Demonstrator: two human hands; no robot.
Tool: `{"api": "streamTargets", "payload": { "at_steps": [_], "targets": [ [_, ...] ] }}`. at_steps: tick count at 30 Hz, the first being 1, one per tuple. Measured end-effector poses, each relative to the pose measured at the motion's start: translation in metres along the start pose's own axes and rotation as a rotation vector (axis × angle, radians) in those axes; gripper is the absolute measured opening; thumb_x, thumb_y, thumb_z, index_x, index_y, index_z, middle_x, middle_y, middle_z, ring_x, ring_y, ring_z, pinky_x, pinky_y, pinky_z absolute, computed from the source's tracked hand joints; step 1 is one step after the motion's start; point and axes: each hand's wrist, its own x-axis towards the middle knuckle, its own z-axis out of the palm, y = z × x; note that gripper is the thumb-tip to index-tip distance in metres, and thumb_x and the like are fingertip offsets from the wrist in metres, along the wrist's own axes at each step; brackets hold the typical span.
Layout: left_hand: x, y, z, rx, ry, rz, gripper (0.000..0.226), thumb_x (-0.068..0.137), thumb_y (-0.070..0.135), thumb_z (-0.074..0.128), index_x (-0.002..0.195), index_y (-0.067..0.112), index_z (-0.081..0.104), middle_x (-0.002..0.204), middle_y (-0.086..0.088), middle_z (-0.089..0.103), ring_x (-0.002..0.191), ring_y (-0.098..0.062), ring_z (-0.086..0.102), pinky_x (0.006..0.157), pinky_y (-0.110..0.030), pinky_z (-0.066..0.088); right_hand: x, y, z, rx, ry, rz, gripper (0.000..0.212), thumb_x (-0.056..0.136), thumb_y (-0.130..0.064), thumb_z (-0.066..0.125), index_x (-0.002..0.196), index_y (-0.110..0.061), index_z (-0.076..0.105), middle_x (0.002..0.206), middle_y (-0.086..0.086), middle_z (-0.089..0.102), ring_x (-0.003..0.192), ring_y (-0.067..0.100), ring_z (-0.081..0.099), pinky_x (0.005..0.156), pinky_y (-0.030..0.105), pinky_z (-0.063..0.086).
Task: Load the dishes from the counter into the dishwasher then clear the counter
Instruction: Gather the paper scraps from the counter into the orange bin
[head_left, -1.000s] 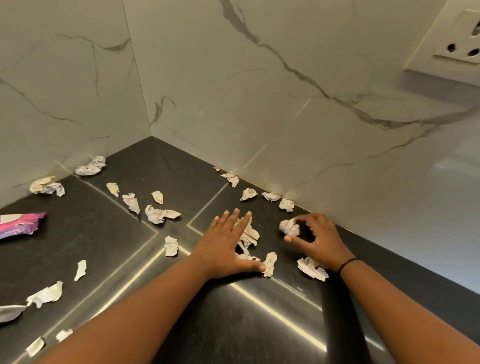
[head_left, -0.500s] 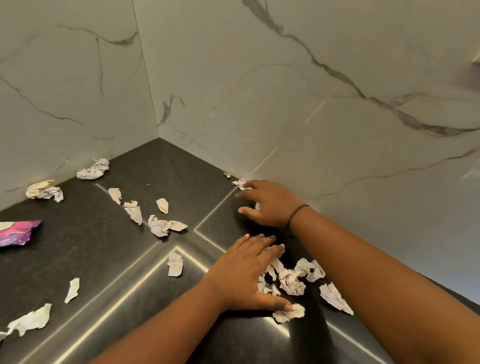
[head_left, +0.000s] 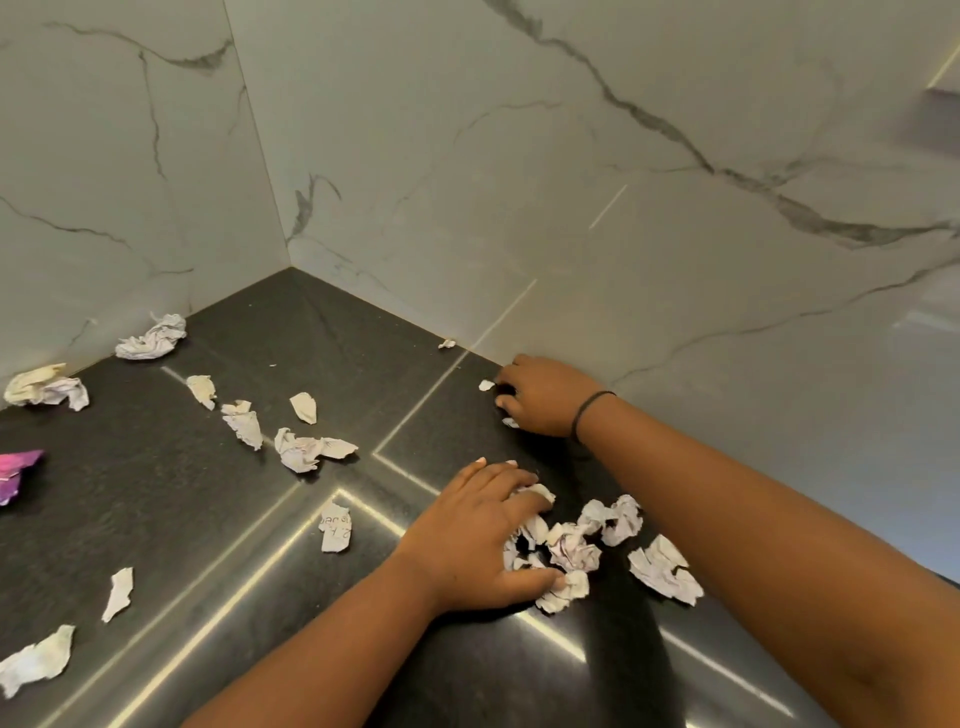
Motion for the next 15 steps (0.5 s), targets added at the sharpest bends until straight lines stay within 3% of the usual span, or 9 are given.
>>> {"api": "streamTargets", "payload": {
  "at_steps": [4,7,9,12,15],
  "targets": [
    [-0.003,0.0,0.003,-0.037,0.072,0.026,0.041,0.083,0.054,0.05,0.113,0.028,0.061,0.124,0.007,0.056,0.121,-0.011,0.046,0.106,-0.038,0.035,-0.07,0.034,0.003,0.155,-0.019,-0.022,0.03,0.097,-0.037,0.043,0.118,-0.023,0.061,0.122,0.001,0.058,0.11,0.021,0.054,0.092,0.035,0.042],
    [-0.002,0.0,0.002,-0.035,0.074,0.016,0.029,0.085,0.045,0.047,0.106,0.03,0.06,0.122,0.011,0.056,0.118,-0.007,0.046,0.101,-0.036,0.038,-0.119,0.051,0.005,0.29,-0.064,-0.048,0.045,0.092,-0.052,0.035,0.116,-0.027,0.065,0.126,-0.004,0.058,0.115,0.011,0.052,0.099,0.036,0.041],
    [-0.003,0.0,0.0,-0.052,0.067,0.003,0.029,0.087,0.045,0.043,0.109,0.032,0.057,0.123,0.014,0.054,0.118,-0.002,0.042,0.103,-0.035,0.036,-0.15,0.057,0.006,0.461,-0.082,-0.067,0.046,0.088,-0.061,0.042,0.116,-0.032,0.066,0.127,-0.01,0.057,0.117,0.001,0.05,0.101,0.029,0.041],
    [-0.005,0.002,-0.004,-0.147,0.064,-0.021,0.051,0.087,0.057,0.04,0.132,0.033,0.044,0.132,0.015,0.049,0.118,0.009,0.033,0.106,-0.031,0.033,-0.191,0.063,0.014,0.627,0.046,-0.067,0.057,0.077,-0.074,0.053,0.127,-0.045,0.055,0.137,-0.02,0.047,0.13,-0.004,0.039,0.107,0.025,0.032],
    [-0.009,0.003,-0.009,-0.177,-0.035,-0.006,0.096,0.072,0.08,0.046,0.149,0.037,0.009,0.153,0.021,0.016,0.131,0.013,0.013,0.111,-0.025,0.018,-0.222,0.072,0.032,0.392,0.04,-0.063,0.1,0.06,-0.088,0.055,0.145,-0.053,0.017,0.157,-0.019,0.008,0.146,0.004,0.003,0.118,0.035,0.008]
  ]
}}
